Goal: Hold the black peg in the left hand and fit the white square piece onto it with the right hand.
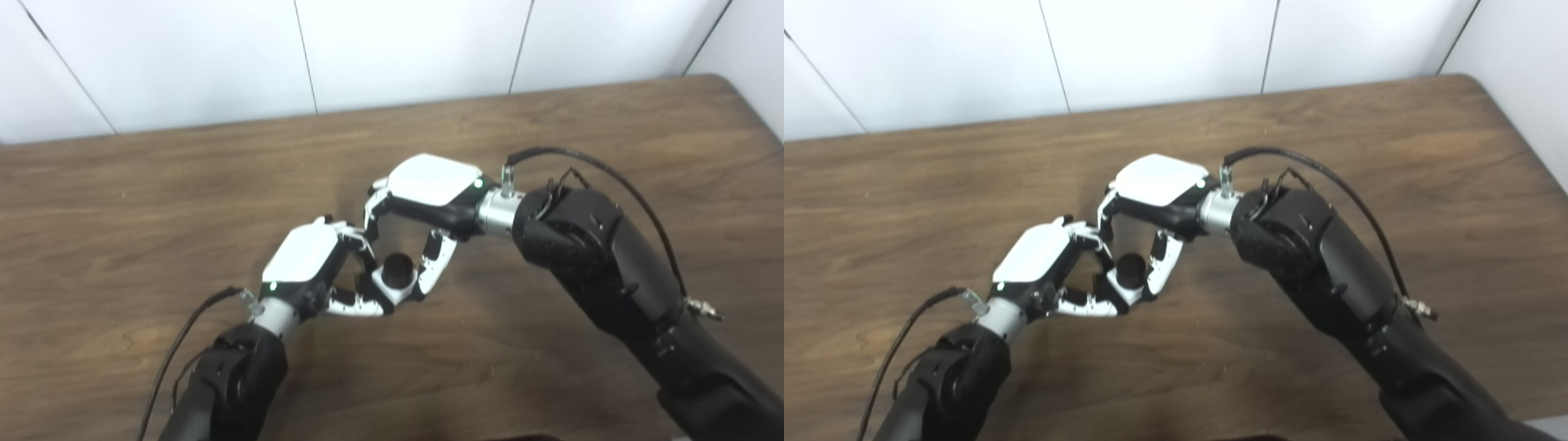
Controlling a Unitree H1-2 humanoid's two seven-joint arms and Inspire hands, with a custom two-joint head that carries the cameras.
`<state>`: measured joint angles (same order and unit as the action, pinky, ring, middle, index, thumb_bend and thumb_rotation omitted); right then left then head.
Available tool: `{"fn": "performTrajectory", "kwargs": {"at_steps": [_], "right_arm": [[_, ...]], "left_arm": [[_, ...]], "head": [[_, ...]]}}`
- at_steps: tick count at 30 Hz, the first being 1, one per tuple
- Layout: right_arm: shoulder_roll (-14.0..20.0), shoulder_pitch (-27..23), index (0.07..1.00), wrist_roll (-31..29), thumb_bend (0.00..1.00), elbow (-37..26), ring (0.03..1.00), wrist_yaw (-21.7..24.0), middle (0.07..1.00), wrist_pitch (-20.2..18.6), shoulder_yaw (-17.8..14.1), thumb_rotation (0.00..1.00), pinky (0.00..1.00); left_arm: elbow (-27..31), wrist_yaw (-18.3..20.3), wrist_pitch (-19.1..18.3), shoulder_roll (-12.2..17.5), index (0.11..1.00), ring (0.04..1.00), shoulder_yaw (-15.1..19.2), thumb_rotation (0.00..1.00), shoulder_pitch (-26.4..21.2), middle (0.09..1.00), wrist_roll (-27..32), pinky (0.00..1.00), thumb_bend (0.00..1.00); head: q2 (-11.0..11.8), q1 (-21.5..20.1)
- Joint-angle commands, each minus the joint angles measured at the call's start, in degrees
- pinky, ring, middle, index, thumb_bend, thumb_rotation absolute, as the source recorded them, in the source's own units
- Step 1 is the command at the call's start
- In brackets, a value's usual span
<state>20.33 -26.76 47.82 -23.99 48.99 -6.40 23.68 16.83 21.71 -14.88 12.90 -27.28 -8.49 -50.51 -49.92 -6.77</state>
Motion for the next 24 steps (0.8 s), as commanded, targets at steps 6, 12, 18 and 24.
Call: {"fn": "performTrajectory", "kwargs": {"at_steps": [6,12,18,24], "right_arm": [[0.8,-0.9,0.680,0.3,1.00,-2.3,0.910,-0.7,0.822,-0.5,-1.6,0.31,0.85],[1.8,0.4,0.678,0.1,1.00,-4.7,0.912,0.3,0.818,-2.1,-3.8,0.31,0.85],[3.8,1.9,0.681,0.7,1.00,-6.2,0.914,1.0,0.821,-2.7,-4.9,0.34,0.84],[4.2,2.6,0.695,0.8,1.00,-6.6,0.919,0.9,0.827,-3.5,-6.0,0.35,0.83]], "left_arm": [[-0.4,2.9,-0.3,0.1,0.486,0.892,-1.1,0.05,0.4,0.788,0.0,1.00,0.52],[-0.5,2.7,-0.2,0.1,0.486,0.896,-0.8,0.05,0.5,0.787,0.4,1.00,0.52],[-0.6,3.0,-0.3,0.3,0.486,0.895,-1.1,0.05,0.3,0.787,-0.3,1.00,0.52],[-0.9,2.6,-0.1,0.5,0.486,0.894,-0.8,0.06,0.4,0.785,0.1,1.00,0.52]], "head": [[-0.1,-0.1],[-0.1,-0.4],[0.0,-0.2],[0.2,-0.1]]}}
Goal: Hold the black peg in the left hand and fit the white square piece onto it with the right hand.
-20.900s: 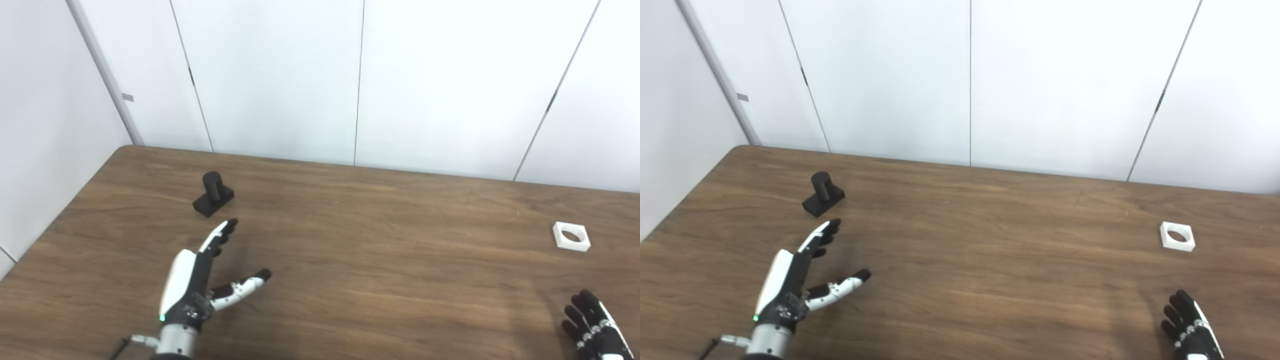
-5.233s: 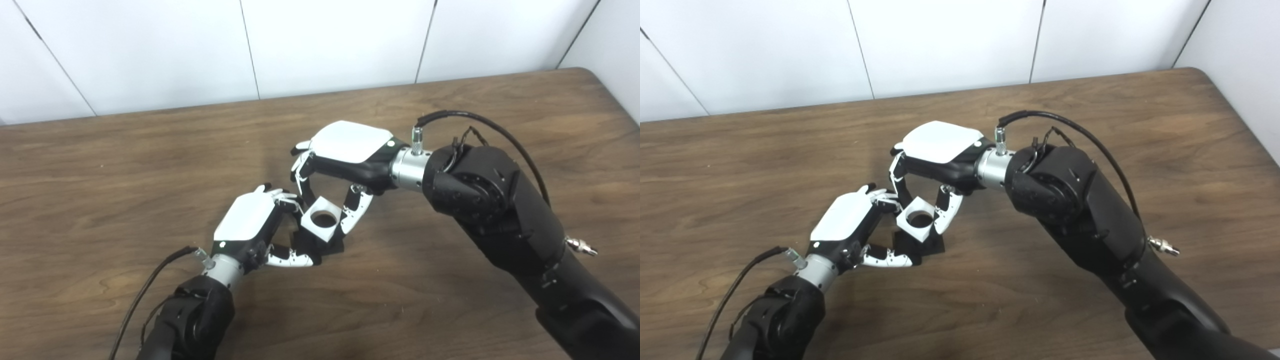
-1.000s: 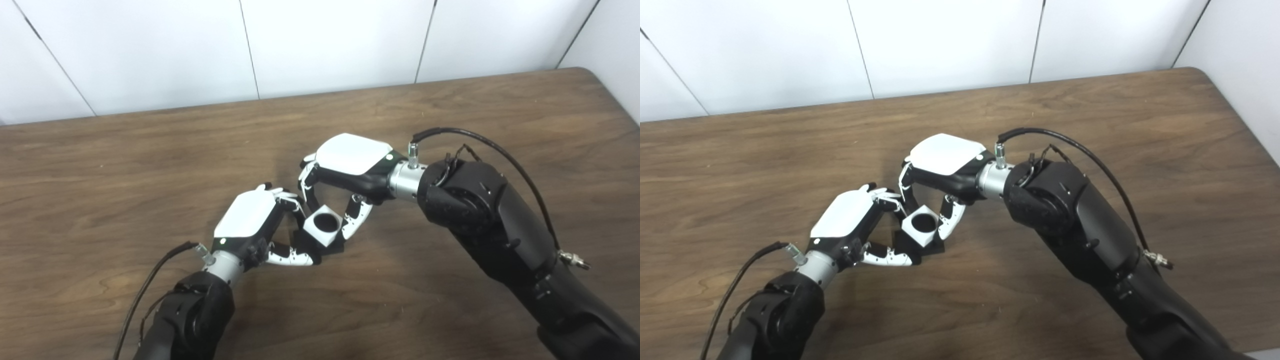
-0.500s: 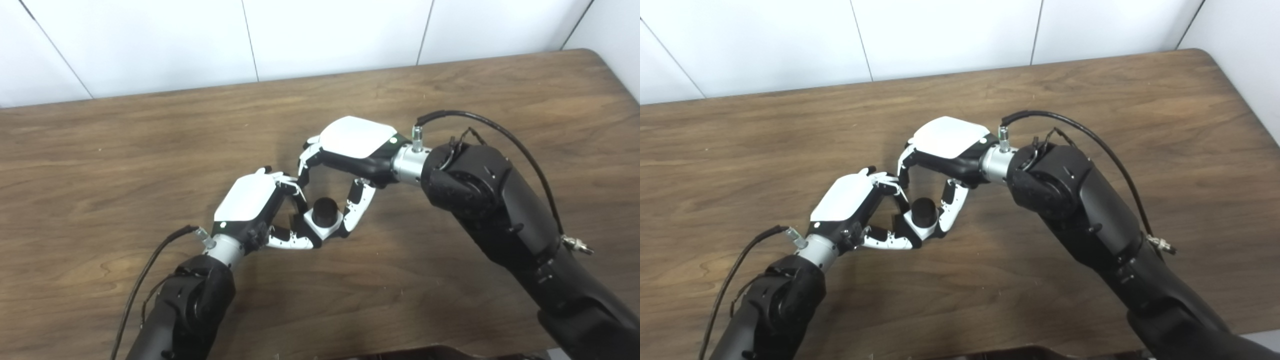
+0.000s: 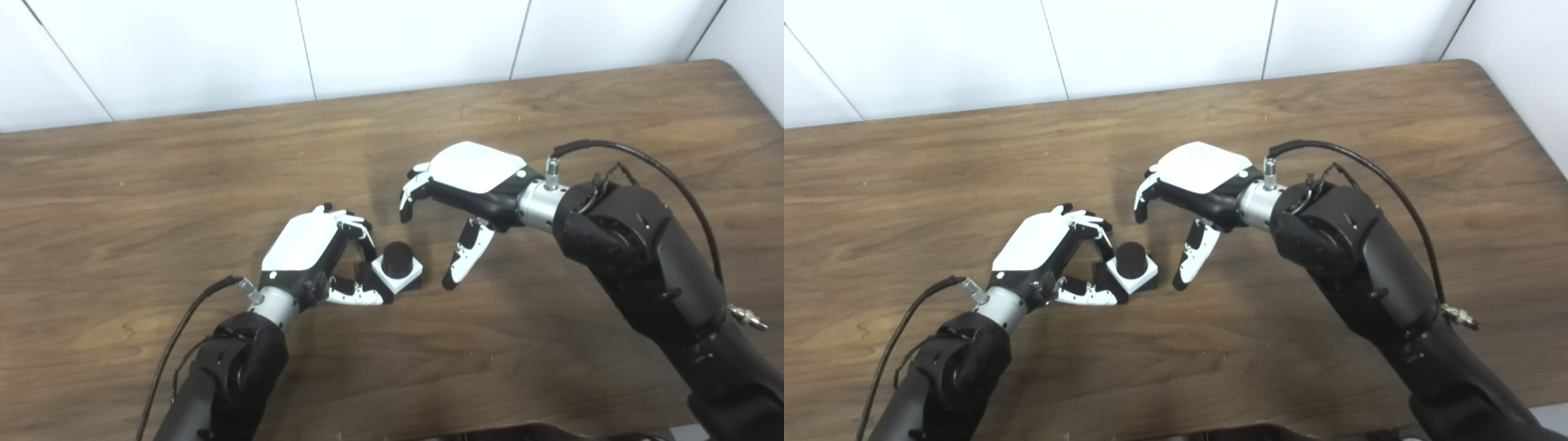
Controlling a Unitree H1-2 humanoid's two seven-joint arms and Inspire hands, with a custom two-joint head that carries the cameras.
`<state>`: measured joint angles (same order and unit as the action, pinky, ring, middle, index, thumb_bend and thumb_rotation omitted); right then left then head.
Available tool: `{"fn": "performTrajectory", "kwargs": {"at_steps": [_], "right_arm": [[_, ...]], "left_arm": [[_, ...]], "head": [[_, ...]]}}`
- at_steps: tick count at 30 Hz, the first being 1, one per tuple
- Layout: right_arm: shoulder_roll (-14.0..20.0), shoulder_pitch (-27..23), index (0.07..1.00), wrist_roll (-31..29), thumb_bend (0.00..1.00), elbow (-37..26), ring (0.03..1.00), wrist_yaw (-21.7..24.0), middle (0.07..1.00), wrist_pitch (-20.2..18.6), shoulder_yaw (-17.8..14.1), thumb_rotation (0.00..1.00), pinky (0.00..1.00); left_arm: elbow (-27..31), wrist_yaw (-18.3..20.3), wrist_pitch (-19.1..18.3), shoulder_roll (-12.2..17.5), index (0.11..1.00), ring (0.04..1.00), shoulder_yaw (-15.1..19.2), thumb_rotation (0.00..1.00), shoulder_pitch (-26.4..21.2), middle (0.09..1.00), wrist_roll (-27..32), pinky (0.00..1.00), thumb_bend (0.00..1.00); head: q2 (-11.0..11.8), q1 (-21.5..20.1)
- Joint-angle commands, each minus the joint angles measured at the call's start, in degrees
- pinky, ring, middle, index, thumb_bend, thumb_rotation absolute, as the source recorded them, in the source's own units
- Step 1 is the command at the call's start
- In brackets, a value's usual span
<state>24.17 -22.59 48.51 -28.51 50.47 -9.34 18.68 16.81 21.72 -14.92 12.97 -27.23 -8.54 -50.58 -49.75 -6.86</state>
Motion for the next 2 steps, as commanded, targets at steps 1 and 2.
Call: {"fn": "performTrajectory", "kwargs": {"at_steps": [1,2], "right_arm": [[0.3,-1.5,0.697,0.2,1.00,-2.1,0.919,-0.7,0.829,-0.6,-1.2,0.35,0.84],[0.2,-1.4,0.698,0.1,1.00,-2.0,0.921,-0.9,0.829,-0.6,-1.3,0.35,0.84]], "left_arm": [[-0.9,2.5,0.0,0.5,0.486,0.894,-0.8,0.06,0.5,0.785,0.2,1.00,0.52],[-0.9,2.5,0.0,0.5,0.487,0.893,-0.8,0.06,0.5,0.784,0.2,1.00,0.52]], "head": [[0.0,0.0],[0.0,0.0]]}}
